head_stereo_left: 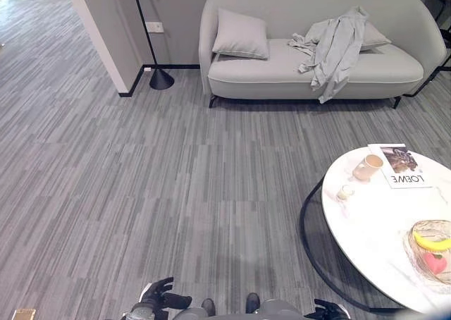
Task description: Hang the clothes on the sofa on the clothes rack.
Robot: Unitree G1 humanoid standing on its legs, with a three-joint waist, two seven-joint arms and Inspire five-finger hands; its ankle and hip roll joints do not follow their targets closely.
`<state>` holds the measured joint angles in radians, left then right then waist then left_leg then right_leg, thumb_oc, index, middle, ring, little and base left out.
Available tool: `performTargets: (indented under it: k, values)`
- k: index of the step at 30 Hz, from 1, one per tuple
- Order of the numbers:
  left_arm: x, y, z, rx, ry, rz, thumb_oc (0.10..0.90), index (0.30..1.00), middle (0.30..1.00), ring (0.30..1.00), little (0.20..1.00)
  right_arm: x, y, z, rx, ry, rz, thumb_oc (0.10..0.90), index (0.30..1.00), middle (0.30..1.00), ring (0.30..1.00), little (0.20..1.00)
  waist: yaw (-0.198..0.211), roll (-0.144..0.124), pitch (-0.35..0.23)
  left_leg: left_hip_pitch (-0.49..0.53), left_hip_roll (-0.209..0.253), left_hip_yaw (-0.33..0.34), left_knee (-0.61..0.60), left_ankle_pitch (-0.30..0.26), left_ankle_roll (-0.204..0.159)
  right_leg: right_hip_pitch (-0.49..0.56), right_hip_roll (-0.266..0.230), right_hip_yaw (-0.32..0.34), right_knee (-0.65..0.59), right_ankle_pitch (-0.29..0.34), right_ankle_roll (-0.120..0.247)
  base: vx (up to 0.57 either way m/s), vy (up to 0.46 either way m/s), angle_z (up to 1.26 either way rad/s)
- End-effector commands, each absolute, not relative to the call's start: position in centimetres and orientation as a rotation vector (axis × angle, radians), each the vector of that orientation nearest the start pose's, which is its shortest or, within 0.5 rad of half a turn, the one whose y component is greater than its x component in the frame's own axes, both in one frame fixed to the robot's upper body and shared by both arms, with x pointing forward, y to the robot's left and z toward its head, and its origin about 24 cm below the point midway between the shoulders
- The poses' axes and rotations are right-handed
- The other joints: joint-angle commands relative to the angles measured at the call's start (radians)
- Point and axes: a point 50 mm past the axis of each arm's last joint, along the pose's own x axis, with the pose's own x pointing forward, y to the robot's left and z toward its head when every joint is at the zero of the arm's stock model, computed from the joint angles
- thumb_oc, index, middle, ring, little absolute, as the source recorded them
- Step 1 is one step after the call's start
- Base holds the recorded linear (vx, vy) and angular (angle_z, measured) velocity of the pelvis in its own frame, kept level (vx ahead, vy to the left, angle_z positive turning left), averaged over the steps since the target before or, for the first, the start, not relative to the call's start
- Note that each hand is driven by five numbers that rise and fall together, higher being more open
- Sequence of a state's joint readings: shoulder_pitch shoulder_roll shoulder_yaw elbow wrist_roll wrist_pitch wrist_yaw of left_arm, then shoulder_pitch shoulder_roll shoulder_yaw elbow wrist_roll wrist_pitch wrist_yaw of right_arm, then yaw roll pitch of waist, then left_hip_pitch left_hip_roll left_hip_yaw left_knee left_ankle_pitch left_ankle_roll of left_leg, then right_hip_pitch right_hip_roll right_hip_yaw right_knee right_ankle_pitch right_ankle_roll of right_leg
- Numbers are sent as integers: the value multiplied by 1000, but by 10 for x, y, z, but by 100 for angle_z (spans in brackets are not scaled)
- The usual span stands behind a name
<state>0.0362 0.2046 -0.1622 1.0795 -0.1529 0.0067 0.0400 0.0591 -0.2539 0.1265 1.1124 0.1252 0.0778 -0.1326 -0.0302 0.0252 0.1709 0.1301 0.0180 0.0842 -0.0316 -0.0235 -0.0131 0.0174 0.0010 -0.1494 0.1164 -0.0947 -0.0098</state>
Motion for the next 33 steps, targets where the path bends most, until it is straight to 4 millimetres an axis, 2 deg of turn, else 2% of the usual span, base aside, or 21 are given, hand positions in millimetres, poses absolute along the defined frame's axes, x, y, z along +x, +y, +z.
performTargets:
  k: [1, 9, 11, 17, 23, 26, 28, 29, 30, 32, 33]
  values:
    - [128, 224, -147, 243, 1036, 63, 800, 900, 900, 900, 900, 99, -260, -149, -323, 1165, -229, 800, 900, 900, 900, 900, 0, -54, -24, -6, -17, 41, -56, -44, -26, 115, -86, -13, -204, 97, 93, 0, 0, 0]
    - [121, 222, -151, 272, 1075, 32, 800, 900, 900, 900, 900, 106, -262, -145, -341, 1131, -223, 800, 900, 900, 900, 900, -6, -45, -26, 10, -16, 49, -56, -56, -25, 123, -87, -8, -204, 91, 94, 9, -10, 0]
    - [125, 223, -149, 264, 1058, 30, 800, 900, 900, 900, 900, 111, -263, -142, -323, 1103, -217, 800, 900, 900, 900, 900, -9, -43, -21, 13, -13, 49, -56, -56, -27, 121, -83, -4, -204, 89, 94, 18, -54, -1]
    - [125, 224, -149, 193, 1058, 88, 800, 900, 900, 900, 900, 107, -264, -143, -329, 1116, -225, 800, 900, 900, 900, 900, -4, -49, -21, 6, -10, 34, -56, -53, -25, 114, -71, 4, -204, 78, 89, 31, -48, 0]
    - [128, 220, -149, 209, 1057, 57, 800, 900, 900, 900, 900, 112, -260, -144, -322, 1111, -213, 800, 900, 900, 900, 900, -5, -55, 4, 4, 1, 36, -56, -40, -24, 99, -55, 13, -204, 73, 78, 38, -71, -2]
    - [141, 220, -144, 169, 1013, 77, 800, 900, 900, 900, 900, 118, -259, -142, -301, 1088, -213, 800, 900, 900, 900, 900, -8, -83, 47, -141, -2, 24, 196, -97, -28, 87, -62, 25, -204, 64, 50, 18, -113, 1]
    - [149, 219, -139, 137, 974, 91, 800, 900, 900, 900, 900, 115, -260, -142, -321, 1098, -201, 800, 900, 900, 900, 900, -1, -94, 70, -254, 3, 1, 396, -68, -32, 94, -62, 28, -192, 53, 24, 133, -146, 21]
    - [152, 221, -136, 120, 943, 112, 800, 900, 900, 900, 900, 120, -261, -139, -318, 1069, -201, 800, 900, 900, 900, 900, 16, -101, 89, -340, -9, -33, 559, -24, -22, 107, -49, 37, -187, 32, 6, 195, -165, 16]
    - [152, 222, -136, 118, 944, 124, 800, 900, 900, 900, 900, 119, -262, -139, -322, 1071, -201, 800, 900, 900, 900, 900, 21, -112, 93, -389, -17, -42, 601, -12, -20, 108, -53, 37, -183, 24, 1, 257, -127, 12]
    - [153, 223, -134, 105, 932, 134, 800, 900, 900, 900, 900, 118, -262, -138, -322, 1072, -200, 800, 900, 900, 900, 900, 24, -116, 89, -427, -6, -33, 572, -21, -20, 114, -53, 32, -180, 10, 3, 192, -11, 11]
    - [151, 222, -135, 99, 934, 135, 800, 900, 900, 900, 900, 116, -264, -138, -323, 1076, -203, 800, 900, 900, 900, 900, 34, -115, 88, -428, 0, -19, 481, -49, -13, 134, -54, 28, -187, -2, 13, 392, 111, -3]
